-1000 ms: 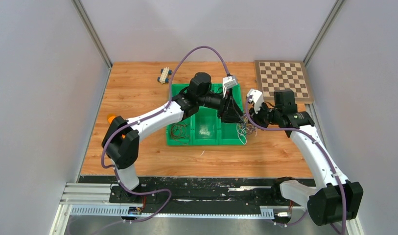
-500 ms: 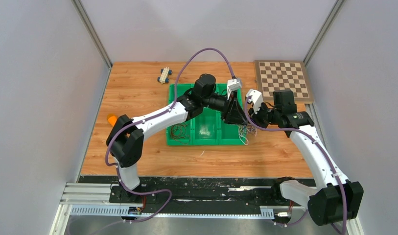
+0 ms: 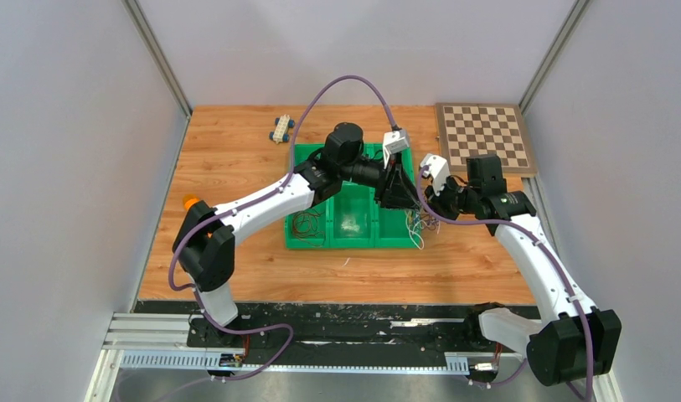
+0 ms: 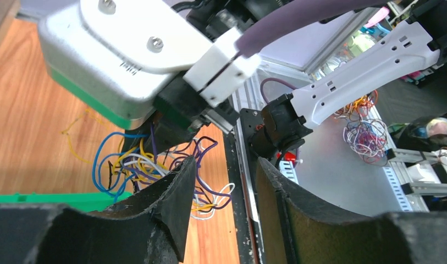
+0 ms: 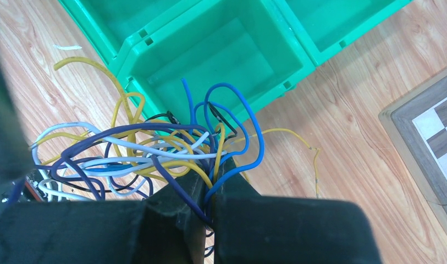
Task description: Untangle the cables
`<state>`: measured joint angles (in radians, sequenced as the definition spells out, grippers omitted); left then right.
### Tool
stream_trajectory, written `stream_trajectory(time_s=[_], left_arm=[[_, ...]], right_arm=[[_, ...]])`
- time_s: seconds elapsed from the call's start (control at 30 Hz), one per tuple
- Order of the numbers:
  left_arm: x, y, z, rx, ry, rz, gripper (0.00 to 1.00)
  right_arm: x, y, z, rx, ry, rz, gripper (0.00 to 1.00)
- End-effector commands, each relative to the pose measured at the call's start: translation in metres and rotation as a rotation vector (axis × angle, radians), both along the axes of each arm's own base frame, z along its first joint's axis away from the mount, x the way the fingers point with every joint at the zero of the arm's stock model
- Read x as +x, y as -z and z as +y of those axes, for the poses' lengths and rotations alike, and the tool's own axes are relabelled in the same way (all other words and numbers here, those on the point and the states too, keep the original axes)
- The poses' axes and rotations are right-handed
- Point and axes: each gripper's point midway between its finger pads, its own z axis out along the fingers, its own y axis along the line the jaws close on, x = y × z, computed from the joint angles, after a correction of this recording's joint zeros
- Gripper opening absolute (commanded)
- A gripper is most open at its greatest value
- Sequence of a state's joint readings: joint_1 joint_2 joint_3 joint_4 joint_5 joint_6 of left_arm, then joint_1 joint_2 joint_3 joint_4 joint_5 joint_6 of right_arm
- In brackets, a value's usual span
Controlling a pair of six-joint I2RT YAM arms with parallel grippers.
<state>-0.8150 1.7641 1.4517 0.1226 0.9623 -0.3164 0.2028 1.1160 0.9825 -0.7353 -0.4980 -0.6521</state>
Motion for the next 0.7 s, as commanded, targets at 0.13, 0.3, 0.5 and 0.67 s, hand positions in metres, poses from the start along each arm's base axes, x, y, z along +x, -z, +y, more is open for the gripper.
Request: stream_trajectory(time_s=[0.13,0.3,0.5,0.67], left_arm=[[-0.002,-0.015,0.002,-0.033,0.001,-0.040,0.51],[0.003,-0.002,0.000,-0.012,-0.019,-0.026,0.67],[0.000,0.010,-0.003,0.013,-0.009,-0.010,0.71],[-0.014,0.018,-0.004,0.031,0.033,-0.007,0.62]], right_arm=[[0.008,-0.017,0.005,0.024,-0.013,-0.068,0.00],[0.007,-0.020,0.006,0.027,-0.016,-0.074,0.00],[0.008,-0.019,0.006,0.026,-0.016,-0.072,0.00],[0.011,-0.021,0.006,0.026,-0.014,-0.076,0.00]])
